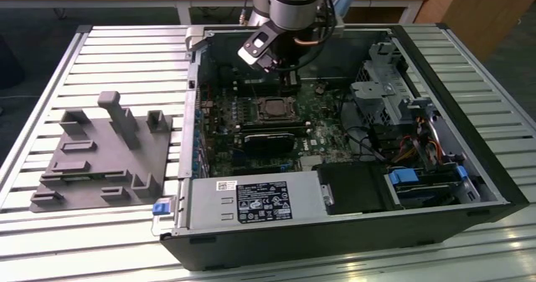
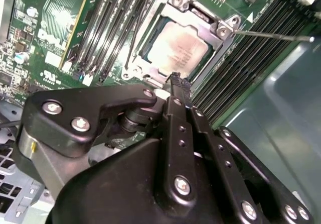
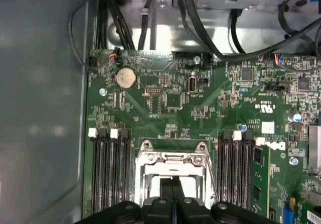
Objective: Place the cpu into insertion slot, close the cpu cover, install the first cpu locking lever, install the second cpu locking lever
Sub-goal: 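Close the cpu cover, then install the first cpu locking lever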
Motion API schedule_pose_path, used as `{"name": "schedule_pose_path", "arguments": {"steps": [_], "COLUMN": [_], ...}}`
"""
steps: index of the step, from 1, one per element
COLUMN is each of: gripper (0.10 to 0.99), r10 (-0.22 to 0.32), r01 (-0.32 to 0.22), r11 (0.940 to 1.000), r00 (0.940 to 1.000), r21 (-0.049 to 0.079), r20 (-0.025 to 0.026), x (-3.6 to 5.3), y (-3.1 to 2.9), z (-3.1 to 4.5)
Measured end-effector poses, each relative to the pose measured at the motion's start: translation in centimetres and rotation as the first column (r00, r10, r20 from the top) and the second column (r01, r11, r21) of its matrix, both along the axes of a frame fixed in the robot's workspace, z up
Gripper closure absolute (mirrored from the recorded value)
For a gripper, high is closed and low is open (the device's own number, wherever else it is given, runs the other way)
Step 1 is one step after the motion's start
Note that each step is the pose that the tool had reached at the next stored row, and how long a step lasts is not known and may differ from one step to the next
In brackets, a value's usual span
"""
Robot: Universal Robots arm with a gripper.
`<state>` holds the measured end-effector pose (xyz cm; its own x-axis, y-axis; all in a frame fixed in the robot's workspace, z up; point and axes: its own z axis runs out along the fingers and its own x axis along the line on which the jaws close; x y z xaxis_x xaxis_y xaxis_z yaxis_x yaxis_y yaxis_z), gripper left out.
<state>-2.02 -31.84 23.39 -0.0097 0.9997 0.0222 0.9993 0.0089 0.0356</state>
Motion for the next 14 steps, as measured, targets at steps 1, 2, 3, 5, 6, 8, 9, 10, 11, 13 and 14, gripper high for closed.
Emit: {"name": "schedule_pose_path", "arguments": {"steps": [1, 2, 3, 5, 6, 8, 9, 10, 11, 13, 14], "gripper": [0.980, 0.980, 0.980, 0.980, 0.980, 0.980, 0.980, 0.980, 0.980, 0.980, 0.980], "r10": [0.000, 0.000, 0.000, 0.000, 0.000, 0.000, 0.000, 0.000, 0.000, 0.000, 0.000], "r01": [0.000, 0.000, 0.000, 0.000, 0.000, 0.000, 0.000, 0.000, 0.000, 0.000, 0.000], "r11": [1.0000, 1.0000, 1.0000, 1.0000, 1.0000, 1.0000, 1.0000, 1.0000, 1.0000, 1.0000, 1.0000], "r00": [1.0000, 1.0000, 1.0000, 1.0000, 1.0000, 1.0000, 1.0000, 1.0000, 1.0000, 1.0000, 1.0000], "r21": [0.000, 0.000, 0.000, 0.000, 0.000, 0.000, 0.000, 0.000, 0.000, 0.000, 0.000], "r20": [0.0000, 0.0001, 0.0000, 0.0000, 0.0001, 0.0001, 0.0000, -0.0001, -0.0001, 0.0000, 0.0000], "x": [-0.11, -0.22, -0.30, -0.47, -0.57, -0.75, -0.82, -0.86, -0.89, -0.97, -1.01], "y": [0.00, 0.00, 0.00, 0.00, 0.00, 0.00, 0.00, 0.00, -0.01, 0.00, 0.00], "z": [0.00, 0.00, 0.00, 0.00, -0.01, -0.03, -0.04, -0.04, -0.06, -0.08, -0.10]}}
